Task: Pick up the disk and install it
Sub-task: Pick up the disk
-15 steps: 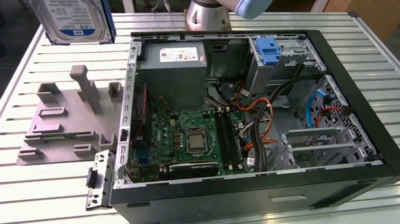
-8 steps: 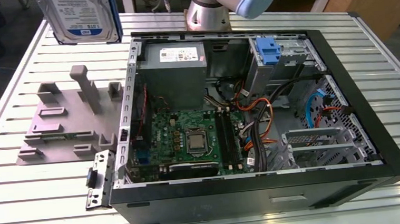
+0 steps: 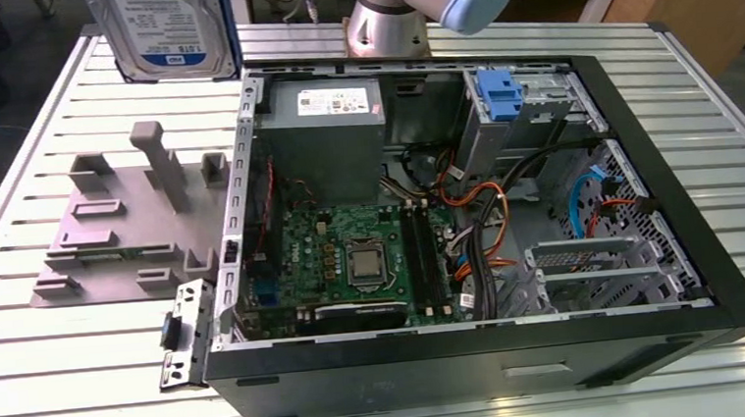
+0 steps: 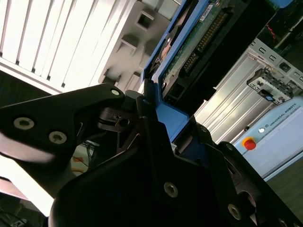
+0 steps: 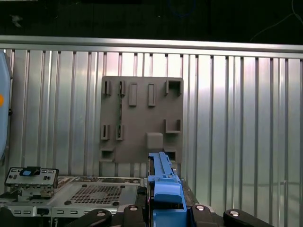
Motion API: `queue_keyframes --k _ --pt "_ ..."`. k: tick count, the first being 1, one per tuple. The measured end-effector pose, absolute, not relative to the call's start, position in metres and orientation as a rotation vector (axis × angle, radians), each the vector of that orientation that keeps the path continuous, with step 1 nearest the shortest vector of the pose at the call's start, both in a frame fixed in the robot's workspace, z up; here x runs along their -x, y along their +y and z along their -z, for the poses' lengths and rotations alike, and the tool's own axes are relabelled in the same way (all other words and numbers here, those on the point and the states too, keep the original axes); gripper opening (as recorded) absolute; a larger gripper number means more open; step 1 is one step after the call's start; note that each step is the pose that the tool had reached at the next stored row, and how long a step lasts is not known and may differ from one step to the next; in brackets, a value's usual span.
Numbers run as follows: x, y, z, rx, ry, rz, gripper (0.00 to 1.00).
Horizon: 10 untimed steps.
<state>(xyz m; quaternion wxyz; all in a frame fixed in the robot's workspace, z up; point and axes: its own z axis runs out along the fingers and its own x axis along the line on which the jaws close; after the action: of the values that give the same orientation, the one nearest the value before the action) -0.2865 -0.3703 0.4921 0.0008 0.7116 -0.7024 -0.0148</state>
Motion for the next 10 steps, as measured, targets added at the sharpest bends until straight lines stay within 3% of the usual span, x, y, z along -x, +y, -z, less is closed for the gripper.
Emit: queue_keyframes --k 10 --pt "0.270 -0.370 -0.492 -2.234 -2.206 0.047 0.37"
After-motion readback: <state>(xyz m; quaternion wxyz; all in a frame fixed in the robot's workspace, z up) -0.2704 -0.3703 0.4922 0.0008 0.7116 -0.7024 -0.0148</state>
